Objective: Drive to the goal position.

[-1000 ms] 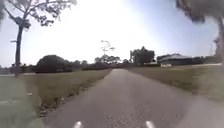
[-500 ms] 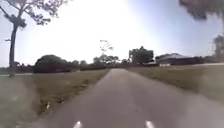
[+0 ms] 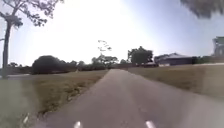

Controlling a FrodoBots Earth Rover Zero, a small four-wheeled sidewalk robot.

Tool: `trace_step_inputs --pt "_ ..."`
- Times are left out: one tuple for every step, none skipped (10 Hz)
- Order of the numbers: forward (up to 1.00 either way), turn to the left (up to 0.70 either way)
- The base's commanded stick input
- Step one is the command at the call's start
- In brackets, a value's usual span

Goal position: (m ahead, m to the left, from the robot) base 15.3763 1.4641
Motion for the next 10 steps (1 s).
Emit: trace_step_inputs --pt "1.0 0.0" --pt "1.0 0.0" --pt "1.0 0.0" --pt "1.0 0.0" --pt "1.0 0.0" --pt "1.0 0.0" --pt "1.0 0.0" --pt "1.0 0.0" --pt "1.0 0.0" --pt "1.0 0.0"
